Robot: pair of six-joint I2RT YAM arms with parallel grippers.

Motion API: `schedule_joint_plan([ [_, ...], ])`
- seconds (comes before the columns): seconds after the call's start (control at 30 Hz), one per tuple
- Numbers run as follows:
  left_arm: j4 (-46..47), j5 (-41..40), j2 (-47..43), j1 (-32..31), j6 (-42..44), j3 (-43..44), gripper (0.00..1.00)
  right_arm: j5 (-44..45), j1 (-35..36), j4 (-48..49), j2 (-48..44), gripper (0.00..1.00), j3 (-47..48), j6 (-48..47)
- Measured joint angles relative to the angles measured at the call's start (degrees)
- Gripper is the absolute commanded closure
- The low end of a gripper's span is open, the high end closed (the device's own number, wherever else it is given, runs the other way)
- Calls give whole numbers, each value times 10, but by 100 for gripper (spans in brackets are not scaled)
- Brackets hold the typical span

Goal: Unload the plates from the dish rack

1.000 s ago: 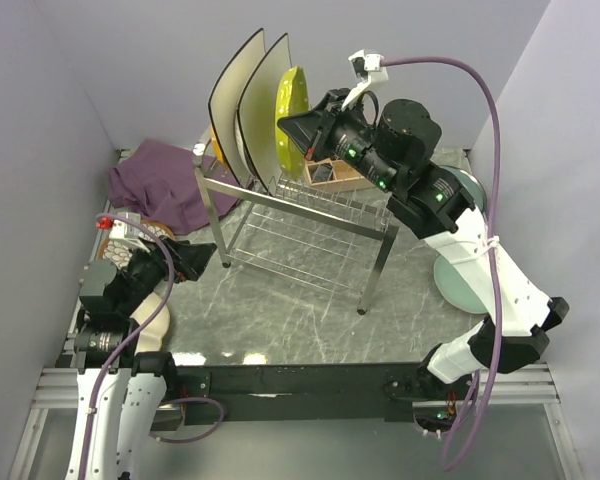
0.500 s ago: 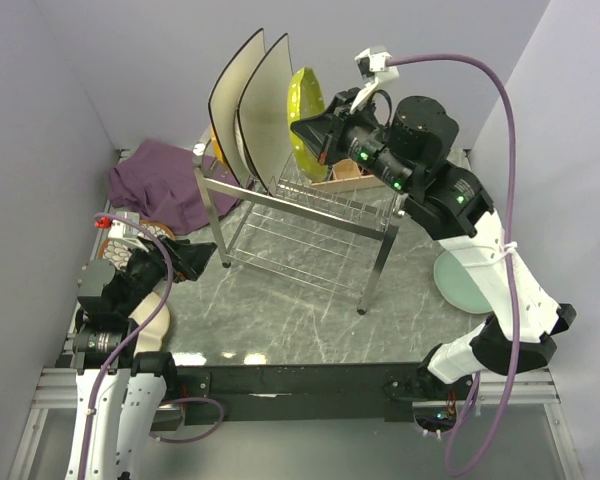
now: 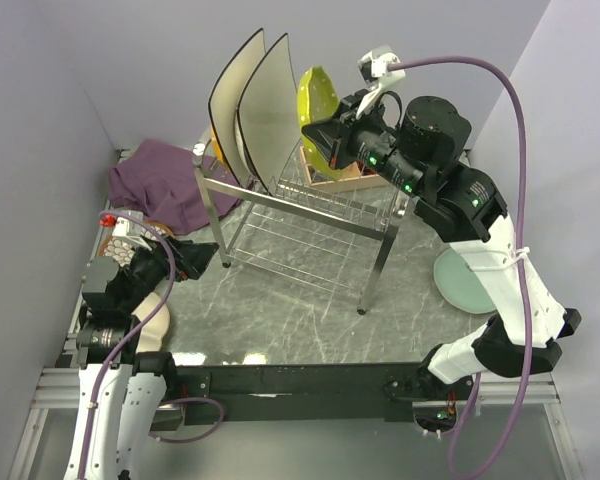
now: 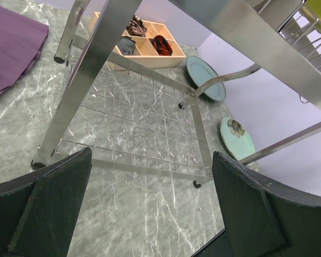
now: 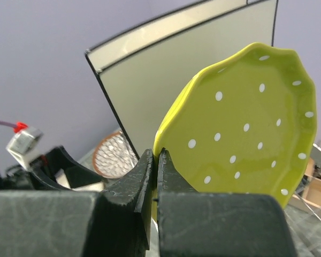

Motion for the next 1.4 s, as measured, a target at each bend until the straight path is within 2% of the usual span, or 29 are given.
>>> schedule_joint_plan([
  [0.4, 12, 3, 1, 0, 0, -12, 1, 61, 0, -53, 5, 100, 36, -88],
  [1.03, 12, 14, 1, 0, 0, -12, 1, 190, 14, -41, 8, 100, 59, -217],
  [1.4, 12, 16, 1, 0, 0, -12, 1, 280, 14, -29, -3, 100, 58, -258],
])
